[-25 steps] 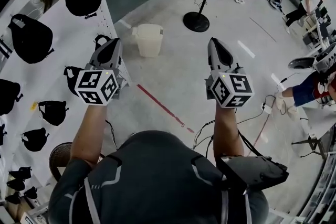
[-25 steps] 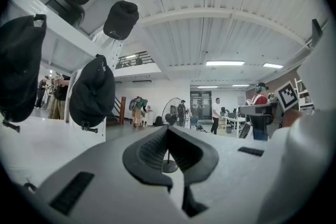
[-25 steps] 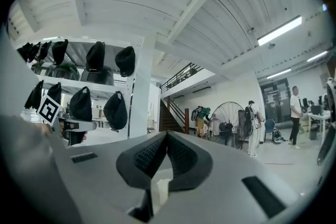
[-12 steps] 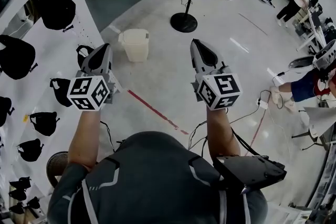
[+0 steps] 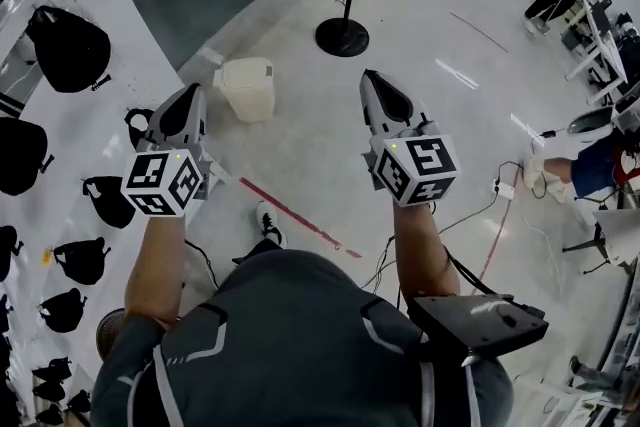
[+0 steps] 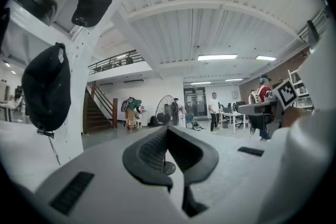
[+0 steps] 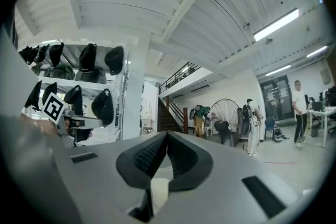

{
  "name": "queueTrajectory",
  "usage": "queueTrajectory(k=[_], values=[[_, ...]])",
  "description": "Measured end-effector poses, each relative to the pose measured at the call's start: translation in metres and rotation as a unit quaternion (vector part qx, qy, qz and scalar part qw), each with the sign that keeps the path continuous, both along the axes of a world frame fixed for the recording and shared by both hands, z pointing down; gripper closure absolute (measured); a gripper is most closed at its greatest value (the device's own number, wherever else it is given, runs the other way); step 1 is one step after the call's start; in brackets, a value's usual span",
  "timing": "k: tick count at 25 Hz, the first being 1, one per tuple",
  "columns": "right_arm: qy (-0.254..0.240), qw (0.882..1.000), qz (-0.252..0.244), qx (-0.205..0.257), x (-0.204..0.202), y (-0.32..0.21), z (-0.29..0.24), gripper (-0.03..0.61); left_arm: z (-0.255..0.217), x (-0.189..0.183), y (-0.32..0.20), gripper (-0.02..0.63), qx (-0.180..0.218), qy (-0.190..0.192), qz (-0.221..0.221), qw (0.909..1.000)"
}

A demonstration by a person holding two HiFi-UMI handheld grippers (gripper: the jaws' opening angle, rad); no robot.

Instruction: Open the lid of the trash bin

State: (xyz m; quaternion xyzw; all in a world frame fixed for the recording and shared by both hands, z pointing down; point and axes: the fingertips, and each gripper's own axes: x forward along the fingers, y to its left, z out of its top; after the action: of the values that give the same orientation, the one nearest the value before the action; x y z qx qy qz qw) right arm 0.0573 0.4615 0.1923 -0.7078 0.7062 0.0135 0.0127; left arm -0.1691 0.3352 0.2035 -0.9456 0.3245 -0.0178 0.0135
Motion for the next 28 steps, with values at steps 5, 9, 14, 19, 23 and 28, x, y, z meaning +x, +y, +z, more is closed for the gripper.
queueTrajectory(k=[5, 9, 14, 19, 23, 28], values=[[-0.005, 1.0, 0.027, -0.004, 0.031, -0.044, -0.001, 0.552, 0.002, 0.024, -0.056, 0.606, 0.008, 0.007, 0.016, 0.9998], [0.012, 1.0, 0.027, 0.0, 0.034, -0.092, -0.012, 0.552, -0.005, 0.037, -0.11, 0.606, 0.011, 0.011, 0.028, 0.9995], [0.026, 0.999, 0.025, -0.006, 0.025, -0.146, -0.024, 0.552, -0.019, 0.041, -0.162, 0.606, 0.012, 0.024, 0.041, 0.9988], [0.028, 0.999, 0.015, -0.016, 0.034, -0.198, -0.015, 0.552, -0.012, 0.058, -0.207, 0.606, -0.004, 0.035, 0.037, 0.9987], [0.028, 0.999, 0.009, -0.013, 0.034, -0.238, -0.01, 0.552, -0.01, 0.061, -0.235, 0.606, -0.001, 0.033, 0.037, 0.9988], [0.012, 1.0, -0.005, -0.014, 0.032, -0.285, -0.004, 0.552, -0.001, 0.052, -0.265, 0.606, -0.014, 0.032, 0.022, 0.9991]])
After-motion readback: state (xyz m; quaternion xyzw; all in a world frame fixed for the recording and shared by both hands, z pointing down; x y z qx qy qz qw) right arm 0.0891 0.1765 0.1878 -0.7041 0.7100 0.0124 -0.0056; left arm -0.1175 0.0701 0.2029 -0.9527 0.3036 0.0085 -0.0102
